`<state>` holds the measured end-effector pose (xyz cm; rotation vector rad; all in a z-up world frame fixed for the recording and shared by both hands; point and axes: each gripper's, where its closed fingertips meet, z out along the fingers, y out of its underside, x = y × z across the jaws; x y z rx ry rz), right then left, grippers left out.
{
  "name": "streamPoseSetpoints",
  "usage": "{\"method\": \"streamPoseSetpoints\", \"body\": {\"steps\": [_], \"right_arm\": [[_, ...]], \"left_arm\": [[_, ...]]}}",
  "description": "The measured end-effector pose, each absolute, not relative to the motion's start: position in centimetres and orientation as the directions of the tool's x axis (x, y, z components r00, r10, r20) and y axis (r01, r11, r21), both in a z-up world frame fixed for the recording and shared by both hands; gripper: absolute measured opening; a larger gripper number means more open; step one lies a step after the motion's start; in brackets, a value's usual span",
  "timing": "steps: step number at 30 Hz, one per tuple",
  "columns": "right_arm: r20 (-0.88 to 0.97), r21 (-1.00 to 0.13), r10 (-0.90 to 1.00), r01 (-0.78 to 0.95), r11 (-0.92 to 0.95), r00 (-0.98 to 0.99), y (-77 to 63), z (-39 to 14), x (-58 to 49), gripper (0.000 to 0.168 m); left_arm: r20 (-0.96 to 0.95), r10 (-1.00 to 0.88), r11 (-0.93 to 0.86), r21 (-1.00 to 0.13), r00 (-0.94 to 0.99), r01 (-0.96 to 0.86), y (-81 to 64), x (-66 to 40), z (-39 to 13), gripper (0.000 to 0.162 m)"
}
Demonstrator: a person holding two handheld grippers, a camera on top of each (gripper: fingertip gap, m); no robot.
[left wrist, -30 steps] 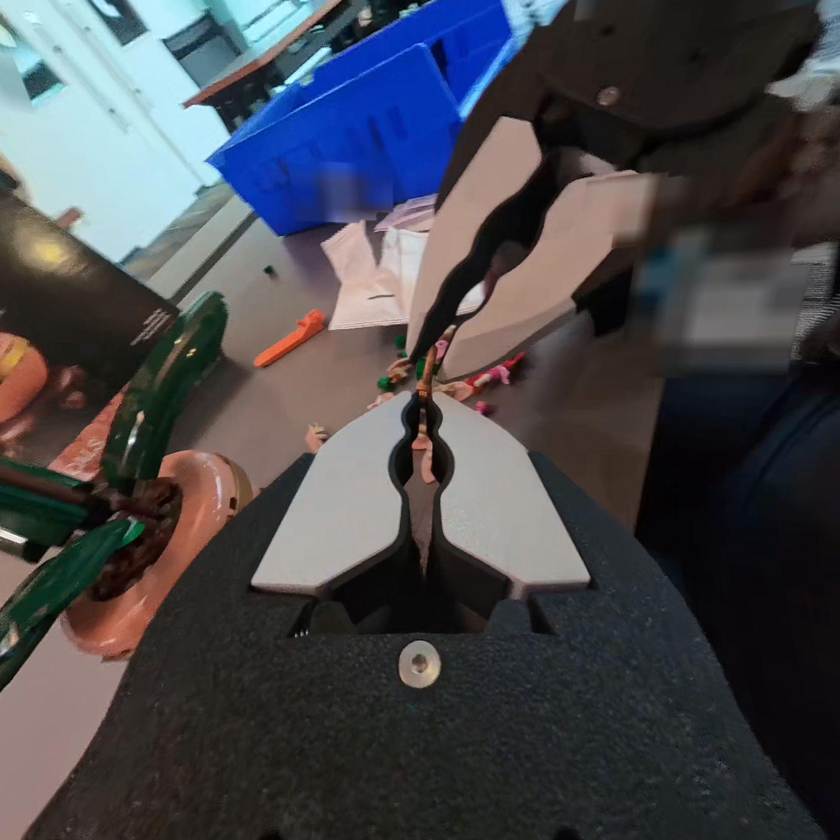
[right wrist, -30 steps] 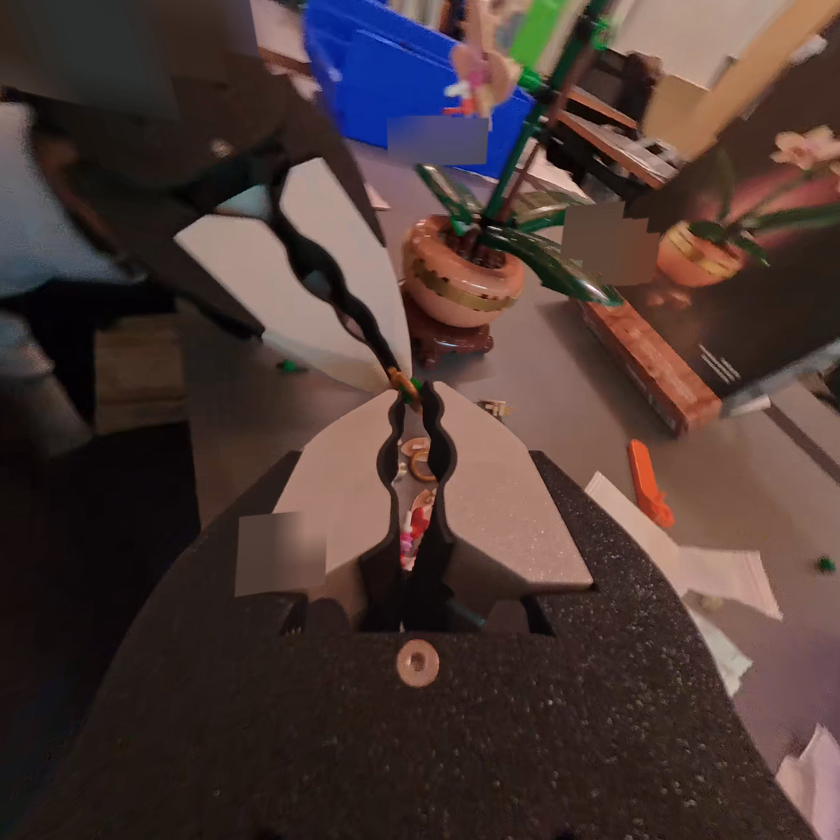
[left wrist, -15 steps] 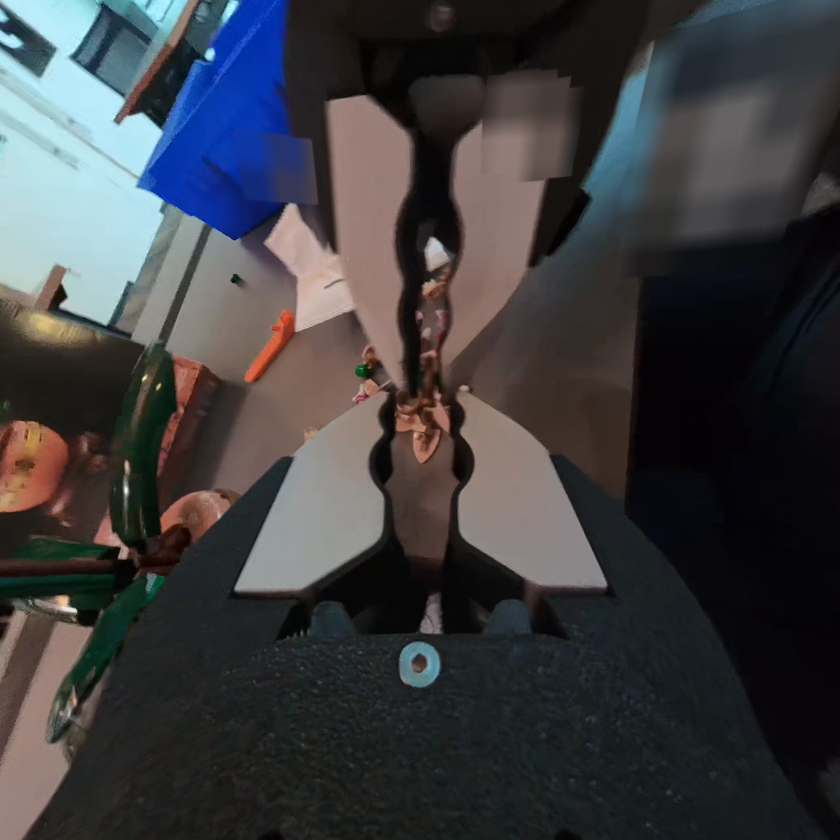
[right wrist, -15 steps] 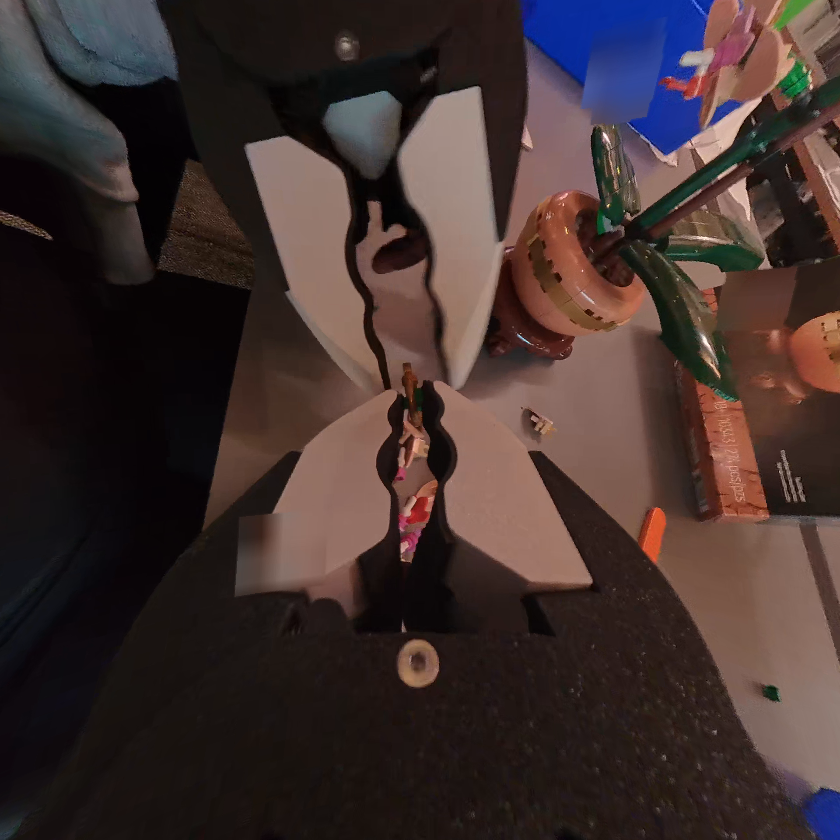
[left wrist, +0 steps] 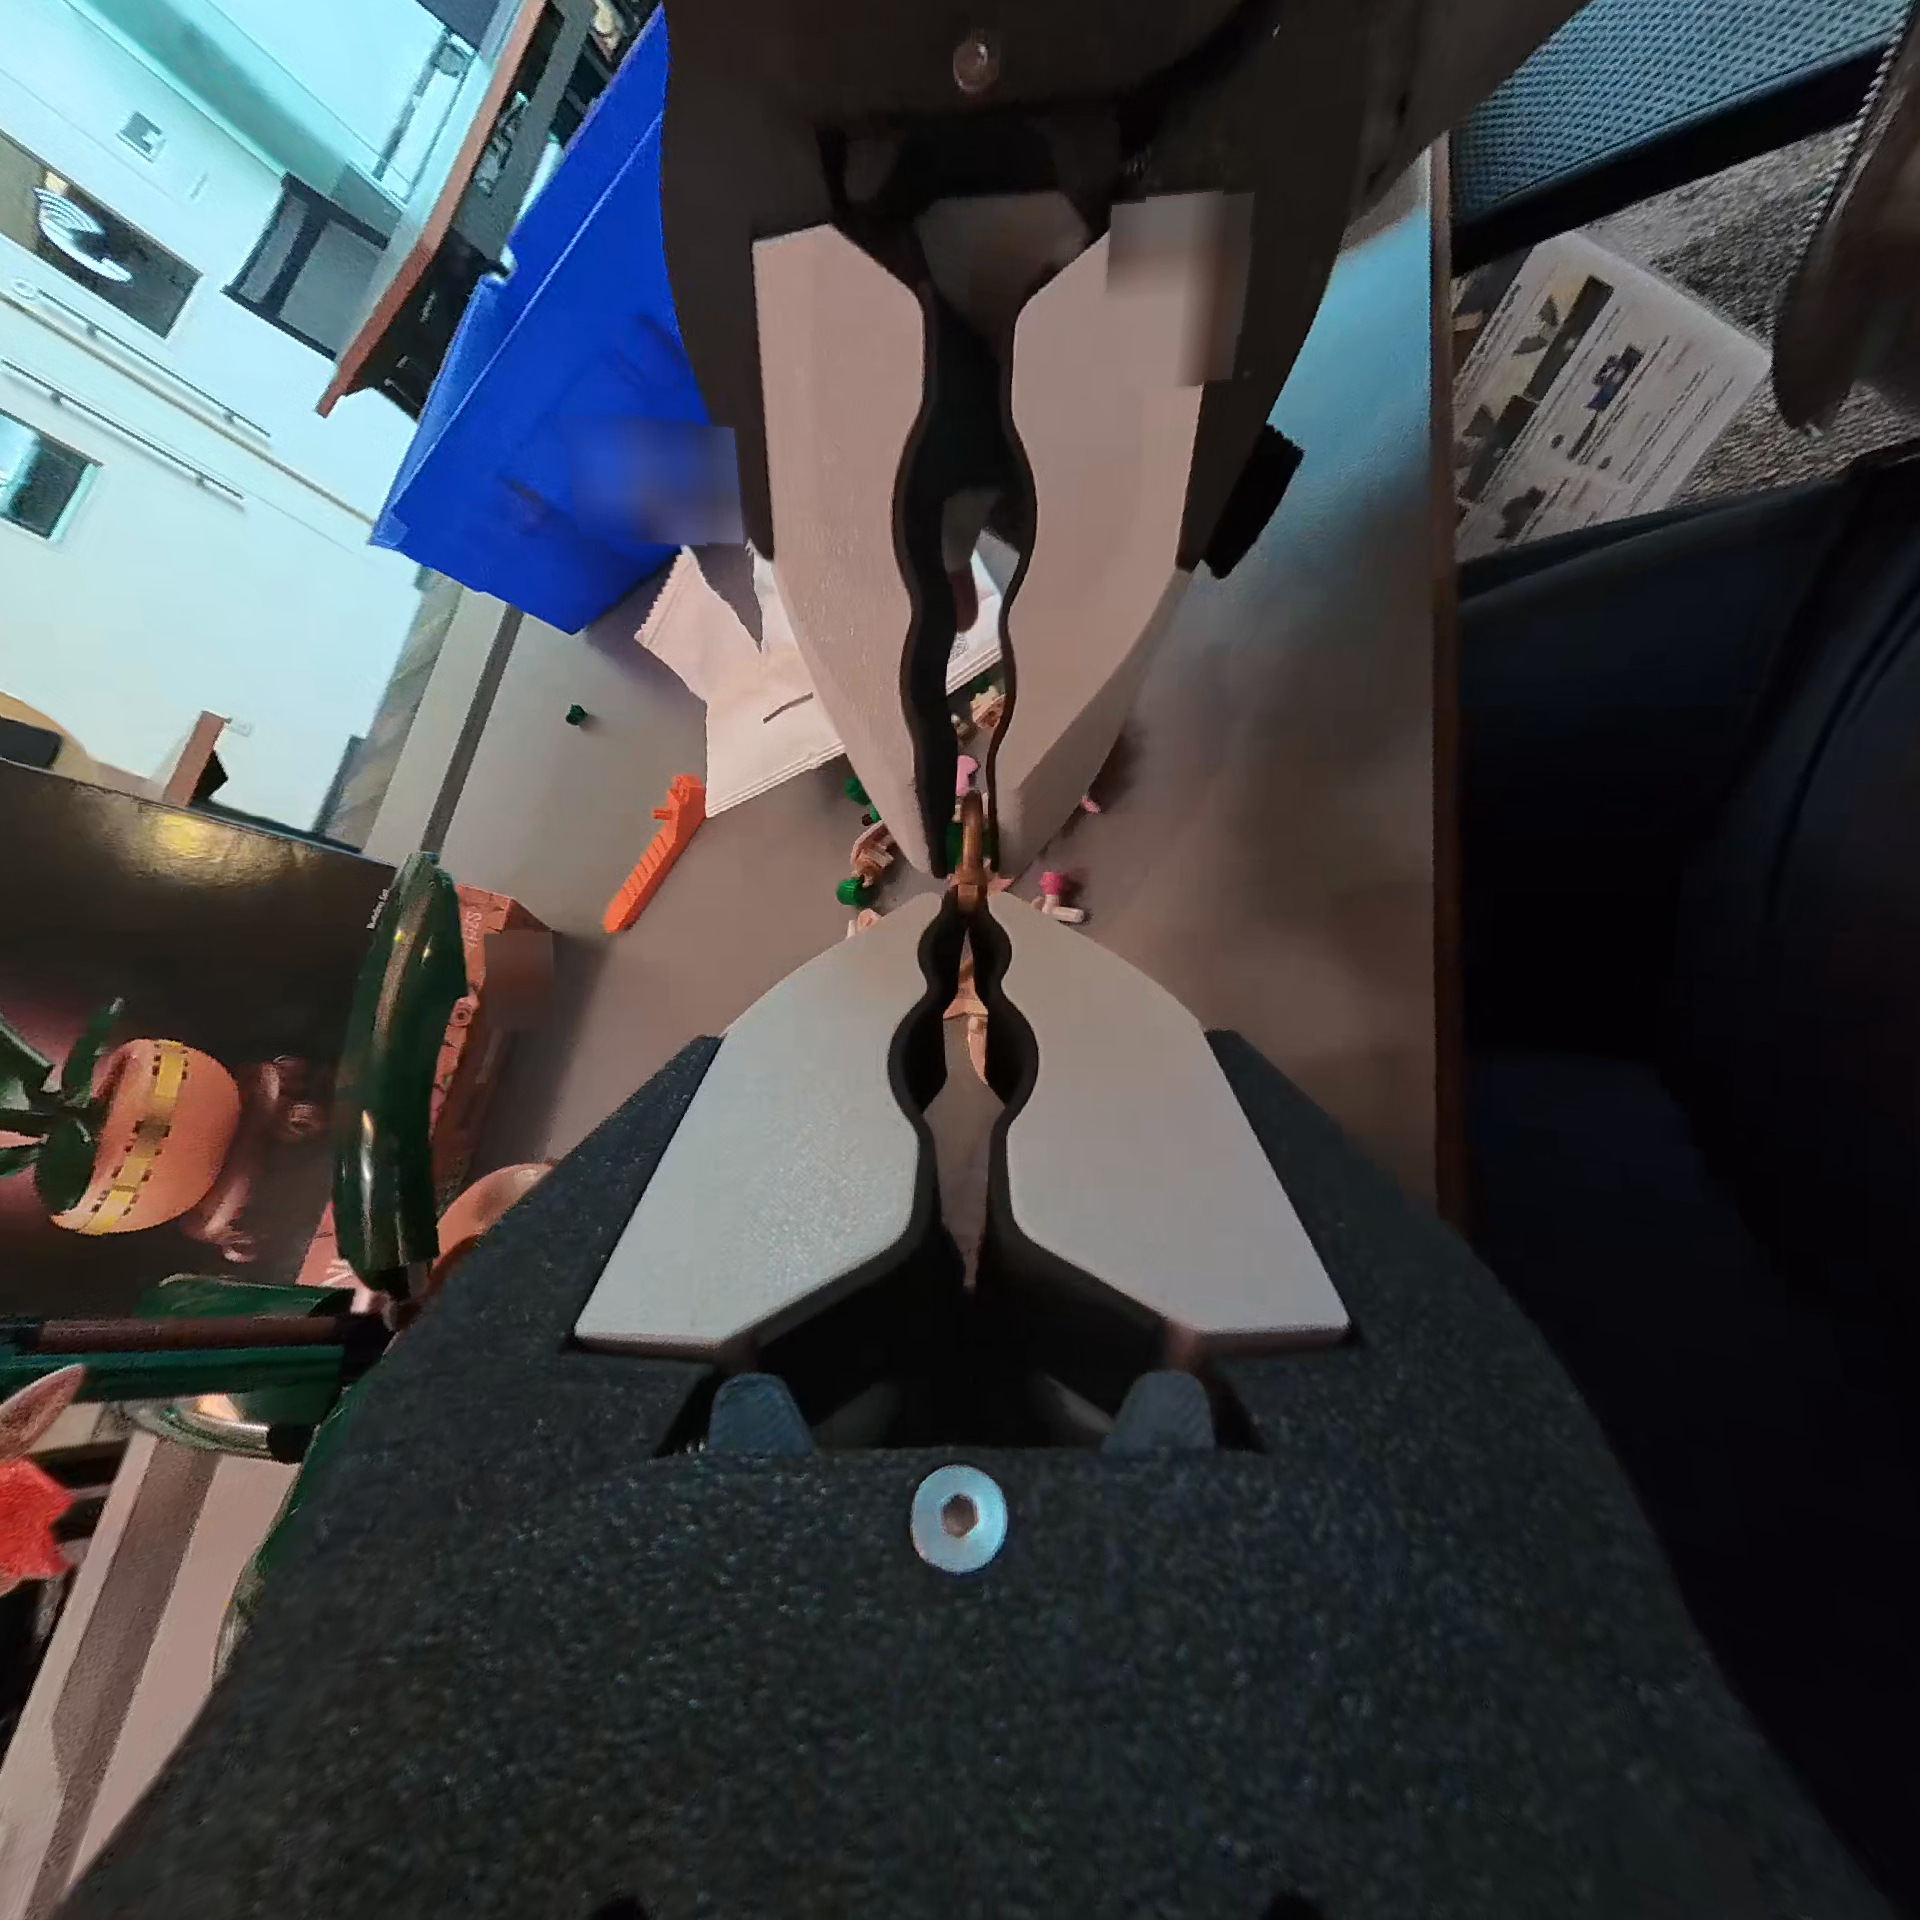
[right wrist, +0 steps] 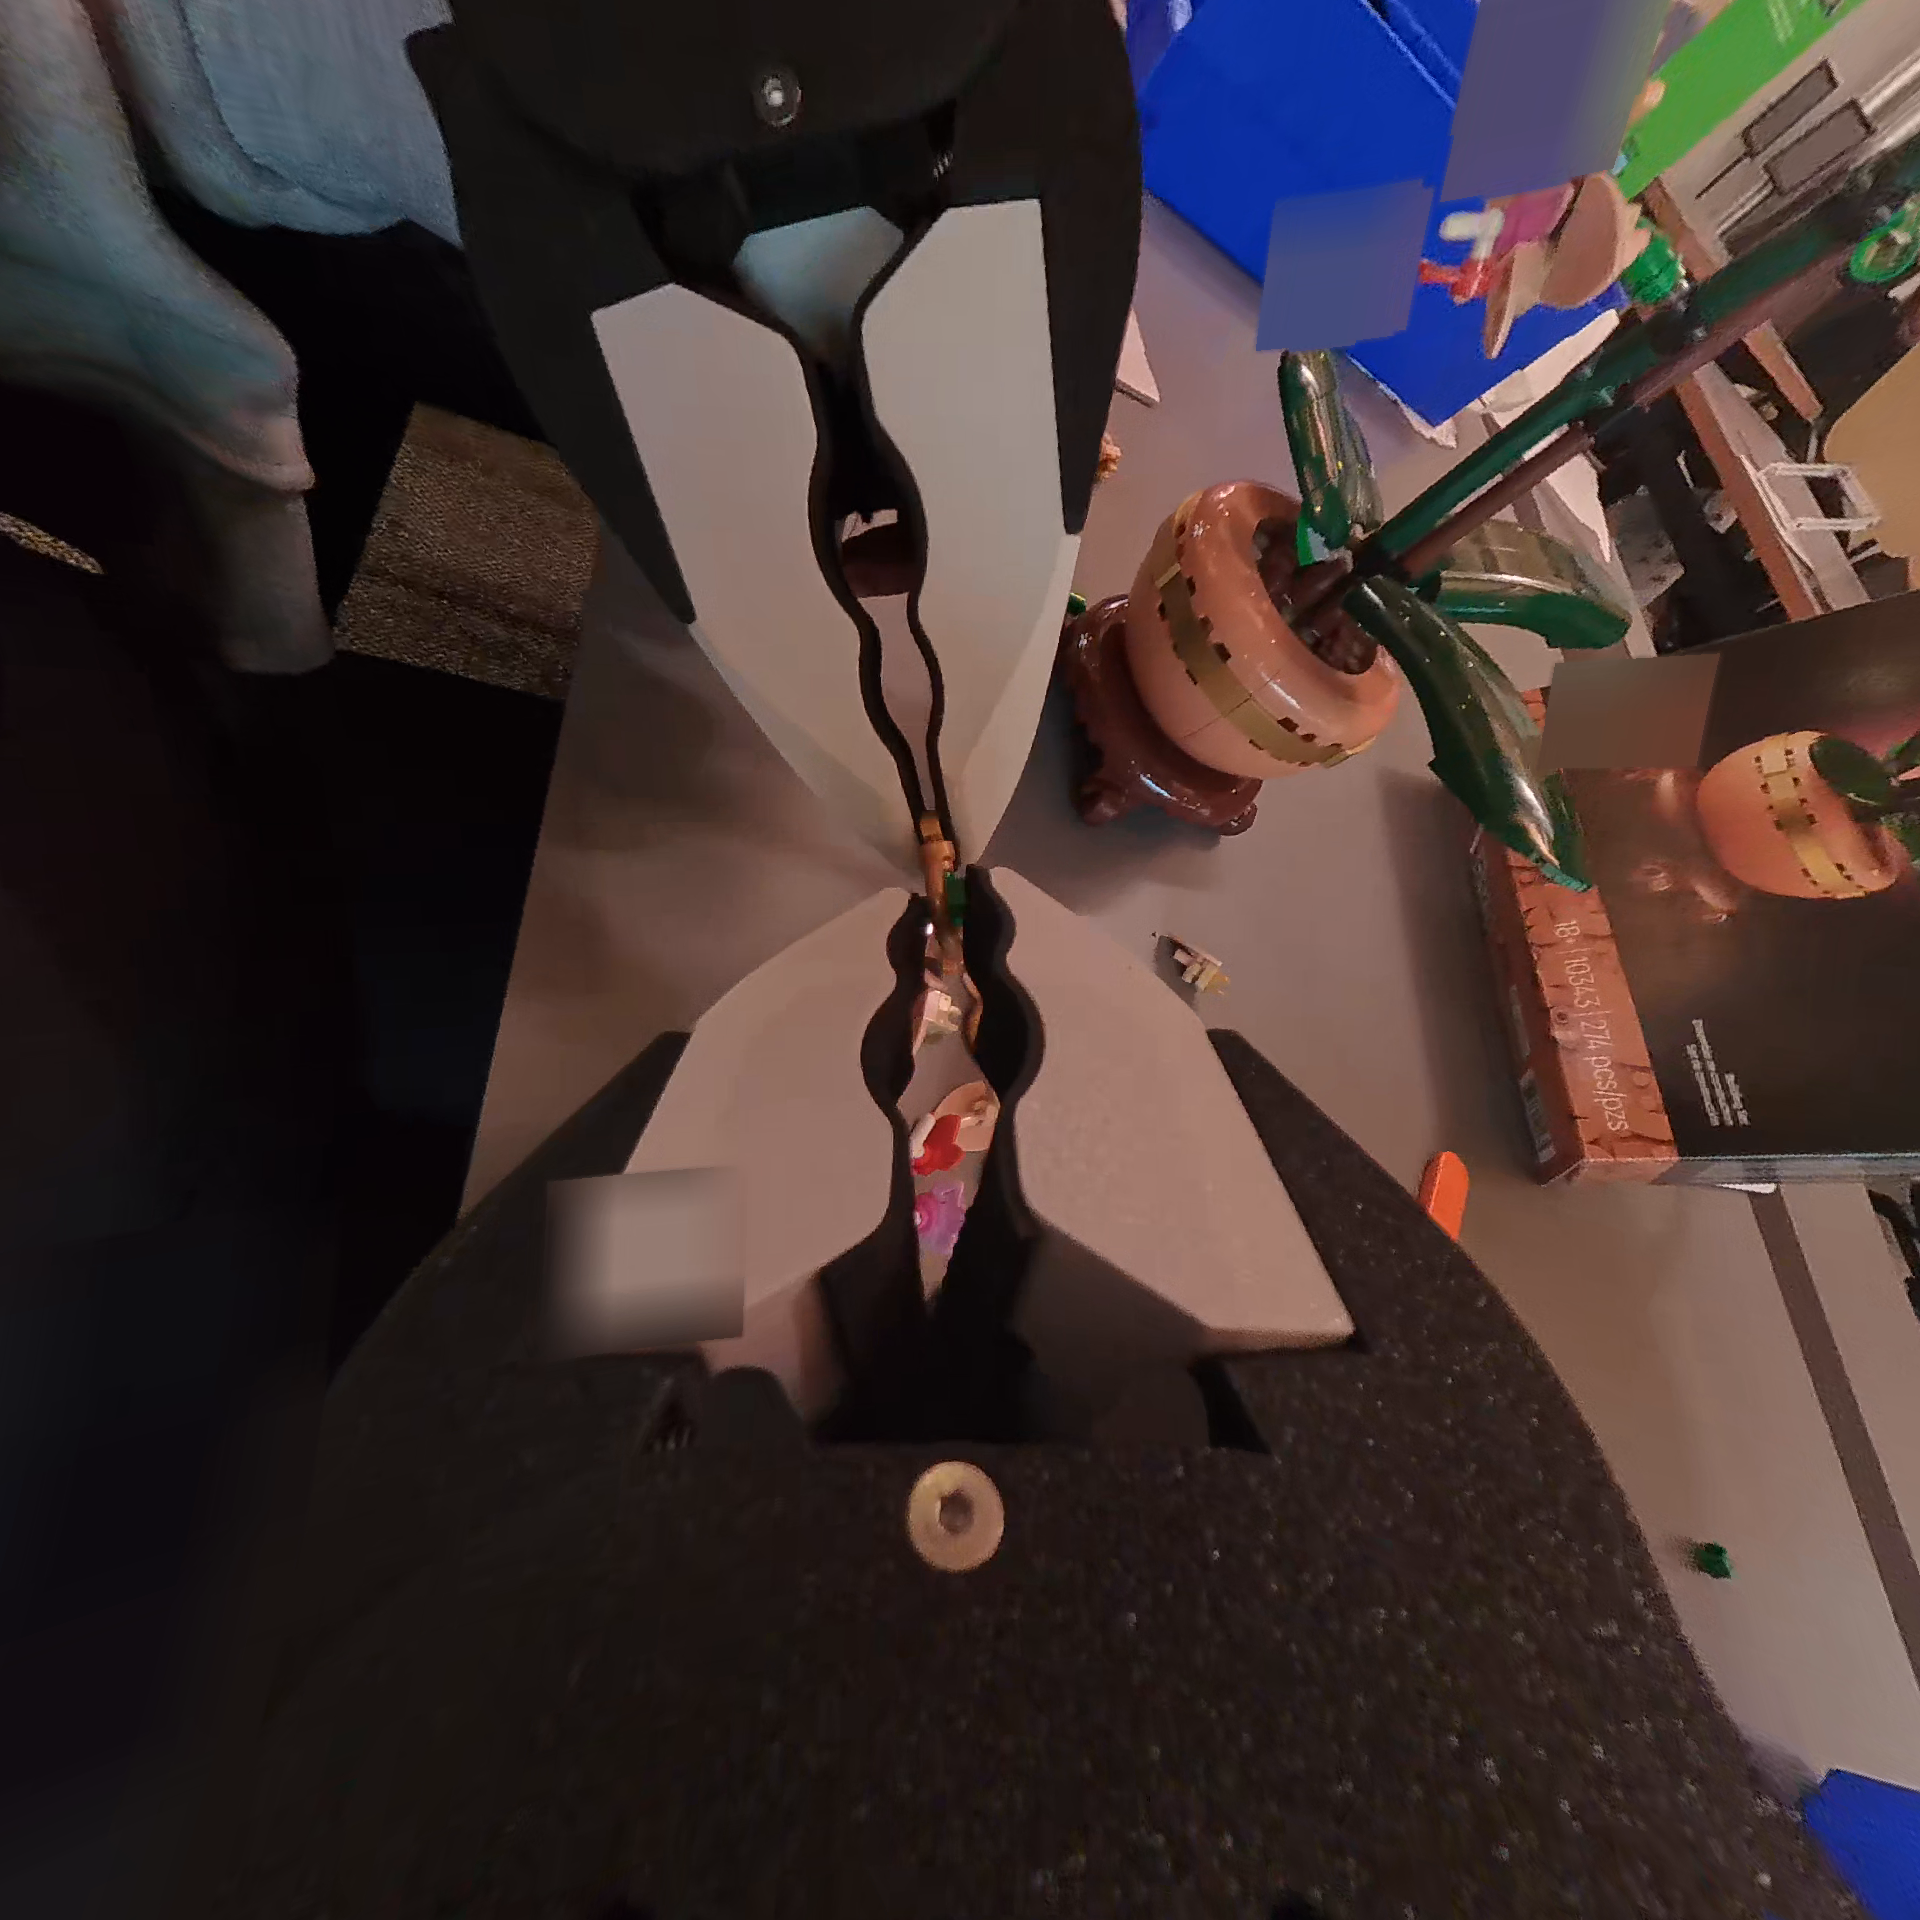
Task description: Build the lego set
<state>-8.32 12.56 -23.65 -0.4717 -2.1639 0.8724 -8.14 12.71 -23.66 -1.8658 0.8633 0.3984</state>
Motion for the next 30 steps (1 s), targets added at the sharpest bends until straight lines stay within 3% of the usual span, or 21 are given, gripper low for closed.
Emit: {"method": "streamPoseSetpoints", "body": {"steps": [2,4,6,9,18,20,21,23,25,27,30], "right_arm": [[0.502,-0.7,0.568,0.079,0.709,-0.652,12.8,-23.9,-8.5,0.006],[0.503,-0.672,0.559,0.107,0.732,-0.66,12.9,-24.4,-8.6,0.006],[0.503,-0.663,0.569,0.132,0.737,-0.65,12.8,-24.5,-8.8,0.006],[0.458,-0.669,0.602,0.192,0.718,-0.653,13.0,-24.9,-8.9,0.006],[0.539,-0.682,0.556,0.06,0.729,-0.633,12.9,-22.8,-8.2,0.006],[0.566,-0.652,0.556,0.082,0.754,-0.609,13.9,-23.0,-8.2,0.0],[0.614,-0.58,0.556,0.157,0.799,-0.56,16.9,-23.4,-8.2,0.0],[0.476,-0.727,0.642,0.142,0.672,-0.601,17.3,-22.7,-6.8,0.0],[0.52,-0.689,0.603,0.122,0.715,-0.605,16.5,-22.7,-7.2,0.0],[0.511,-0.692,0.569,0.083,0.717,-0.645,14.8,-22.7,-7.6,0.0],[0.526,-0.702,0.56,0.045,0.711,-0.64,13.1,-22.0,-8.5,0.03]], "left_arm": [[-0.645,-0.367,-0.255,-0.623,0.67,-0.739,13.0,-8.4,-23.9,0.003],[-0.721,-0.345,-0.285,-0.529,0.601,-0.799,13.3,-9.1,-24.1,0.018],[-0.763,-0.379,-0.297,-0.436,0.524,-0.85,13.2,-8.8,-24.7,0.004],[-0.82,-0.363,-0.285,-0.354,0.443,-0.891,13.4,-9.0,-24.8,0.003],[-0.786,-0.369,-0.165,-0.469,0.495,-0.868,12.9,-8.4,-22.9,0.001],[-0.798,-0.342,-0.232,-0.439,0.496,-0.868,12.3,-10.3,-23.0,0.001],[-0.817,-0.31,-0.327,-0.388,0.485,-0.862,11.2,-13.2,-23.1,0.001],[-0.706,-0.275,-0.277,-0.591,0.652,-0.757,9.8,-13.7,-21.9,0.0],[-0.778,-0.292,-0.299,-0.477,0.555,-0.826,10.4,-13.0,-22.0,0.001],[-0.761,-0.319,-0.254,-0.506,0.565,-0.824,11.2,-11.2,-22.3,0.001],[-0.751,-0.325,-0.262,-0.512,0.574,-0.818,11.7,-11.0,-22.7,0.001]]}}
